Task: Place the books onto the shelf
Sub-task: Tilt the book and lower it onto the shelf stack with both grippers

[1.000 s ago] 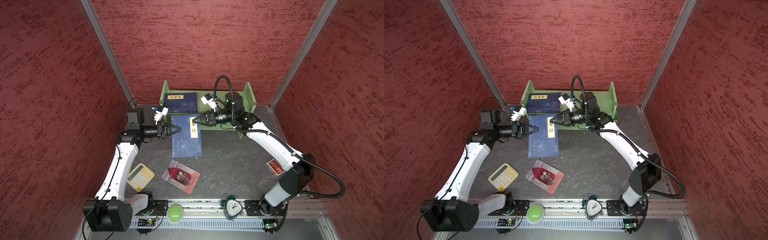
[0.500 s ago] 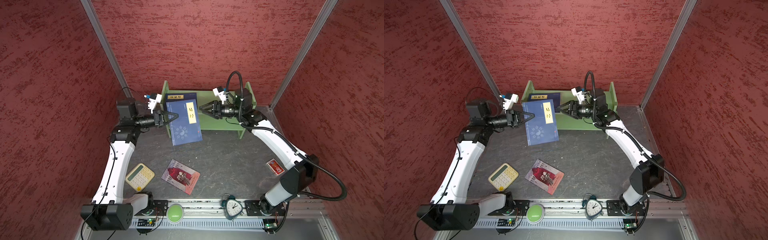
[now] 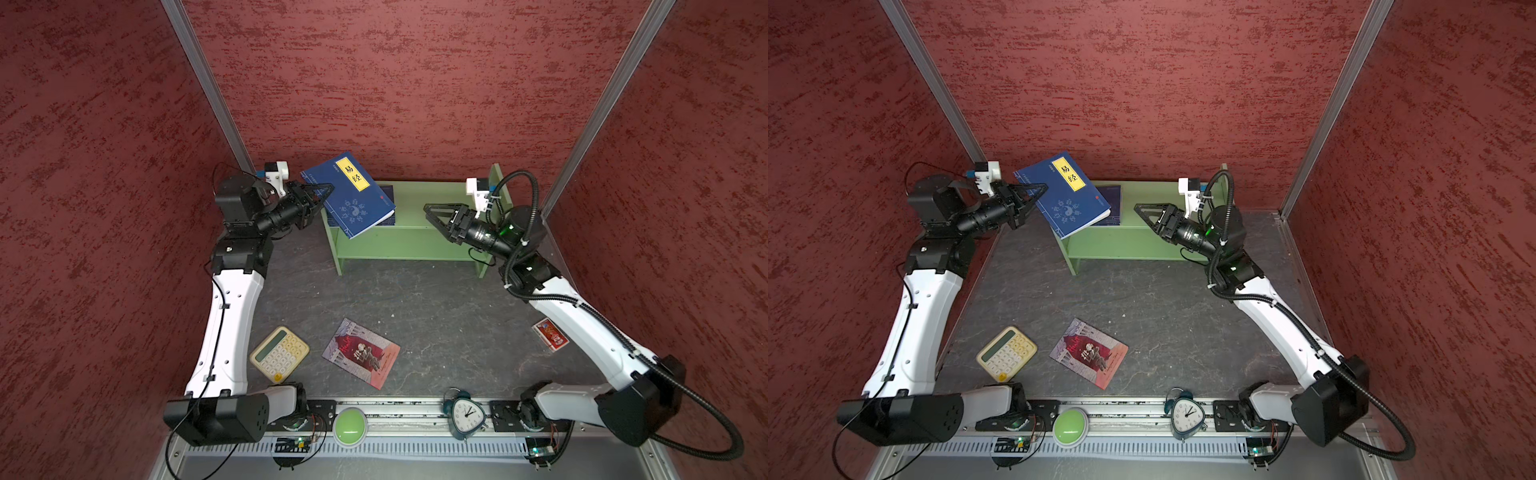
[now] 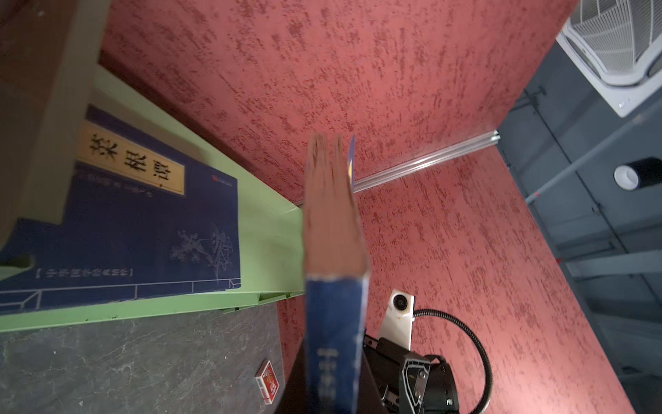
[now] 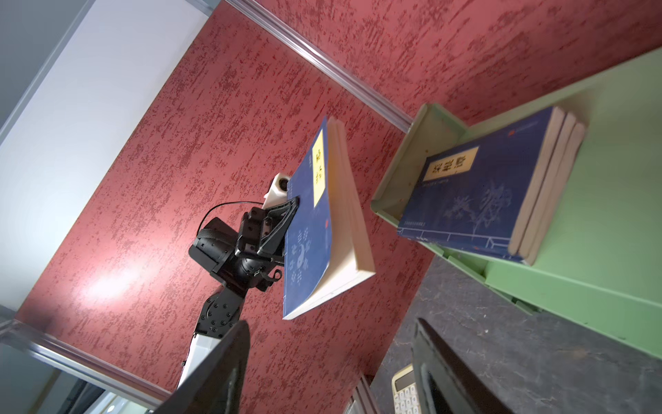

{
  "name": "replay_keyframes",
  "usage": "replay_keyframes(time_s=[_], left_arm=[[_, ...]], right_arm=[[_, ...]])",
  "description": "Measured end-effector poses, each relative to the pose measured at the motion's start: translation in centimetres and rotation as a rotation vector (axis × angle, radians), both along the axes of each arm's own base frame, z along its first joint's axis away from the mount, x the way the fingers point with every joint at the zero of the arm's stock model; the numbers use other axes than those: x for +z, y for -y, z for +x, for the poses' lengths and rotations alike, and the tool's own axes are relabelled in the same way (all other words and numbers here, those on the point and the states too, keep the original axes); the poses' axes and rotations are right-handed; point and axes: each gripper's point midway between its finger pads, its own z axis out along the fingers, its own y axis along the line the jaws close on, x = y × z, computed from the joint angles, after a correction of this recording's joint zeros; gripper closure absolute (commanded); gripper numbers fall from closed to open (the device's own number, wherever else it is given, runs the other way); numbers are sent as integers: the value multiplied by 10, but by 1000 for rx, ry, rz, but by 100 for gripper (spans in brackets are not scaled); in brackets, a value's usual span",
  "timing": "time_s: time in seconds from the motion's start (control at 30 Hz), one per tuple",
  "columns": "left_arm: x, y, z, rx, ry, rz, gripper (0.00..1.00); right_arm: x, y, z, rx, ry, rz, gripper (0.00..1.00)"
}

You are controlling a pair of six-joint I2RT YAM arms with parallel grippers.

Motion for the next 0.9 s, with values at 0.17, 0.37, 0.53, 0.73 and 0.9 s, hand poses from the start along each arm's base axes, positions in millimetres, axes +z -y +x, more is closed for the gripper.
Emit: replay_keyframes(time_s=[0.17,0.37,0.53,0.73,0.9], left_arm=[[-11,-3,12,42,-72,-74,100],[-3,-5,18,62,-53,-129,100],[-5,-2,20,61,-50,-139,100],[-9,2,20,49,-52,-139,100],[-9,4,20,45,-47,-138,100]], right_arm=[[-19,-44,-6,79,-59,18,29],[-26,-85,-6,149,-89,71,30],[-26,-103,3,164,-101,112,30],[-11,-106,5,166,-84,173,31],[-1,-107,8,164,-66,194,35]])
